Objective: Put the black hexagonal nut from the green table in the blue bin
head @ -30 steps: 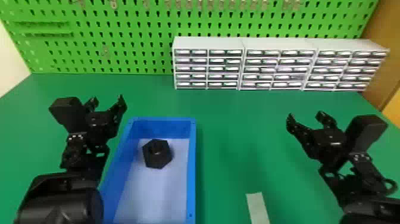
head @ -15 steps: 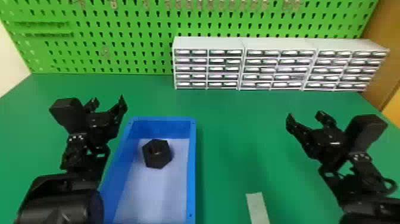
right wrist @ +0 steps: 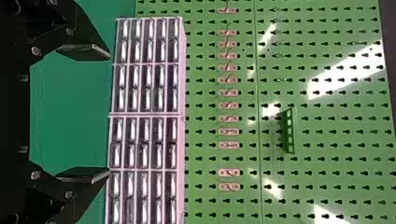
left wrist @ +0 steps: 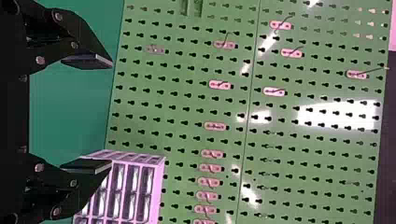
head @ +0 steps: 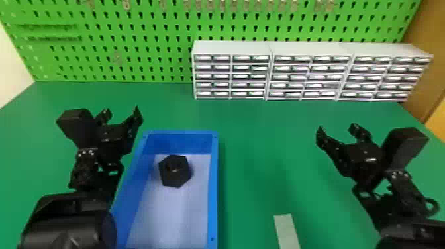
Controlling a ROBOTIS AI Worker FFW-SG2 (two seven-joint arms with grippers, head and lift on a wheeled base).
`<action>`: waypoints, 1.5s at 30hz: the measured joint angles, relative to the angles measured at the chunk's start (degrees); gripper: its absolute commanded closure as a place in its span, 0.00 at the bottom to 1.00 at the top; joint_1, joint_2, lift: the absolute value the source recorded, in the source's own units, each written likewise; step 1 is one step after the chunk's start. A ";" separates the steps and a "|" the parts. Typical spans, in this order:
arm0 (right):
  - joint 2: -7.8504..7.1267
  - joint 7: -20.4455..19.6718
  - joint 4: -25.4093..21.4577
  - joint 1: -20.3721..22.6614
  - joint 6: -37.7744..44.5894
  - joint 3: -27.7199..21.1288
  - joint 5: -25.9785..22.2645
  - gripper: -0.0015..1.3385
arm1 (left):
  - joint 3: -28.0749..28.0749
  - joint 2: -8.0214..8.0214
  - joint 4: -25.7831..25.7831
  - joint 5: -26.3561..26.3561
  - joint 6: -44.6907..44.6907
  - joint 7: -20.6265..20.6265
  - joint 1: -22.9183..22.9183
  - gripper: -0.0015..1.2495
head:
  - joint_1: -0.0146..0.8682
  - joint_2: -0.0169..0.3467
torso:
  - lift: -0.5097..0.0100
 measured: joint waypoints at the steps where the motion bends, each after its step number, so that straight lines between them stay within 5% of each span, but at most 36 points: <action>1: -0.03 0.00 0.00 -0.02 0.00 0.00 -0.01 0.29 | -0.02 0.00 0.00 0.00 0.00 0.00 -0.01 0.39 | 0.79 0.19 | 0.79; 45: -0.25 0.00 0.00 0.14 -0.88 0.18 -0.27 0.29 | -0.32 0.00 0.00 0.34 0.00 0.00 -0.12 0.39 | 0.79 0.19 | 0.79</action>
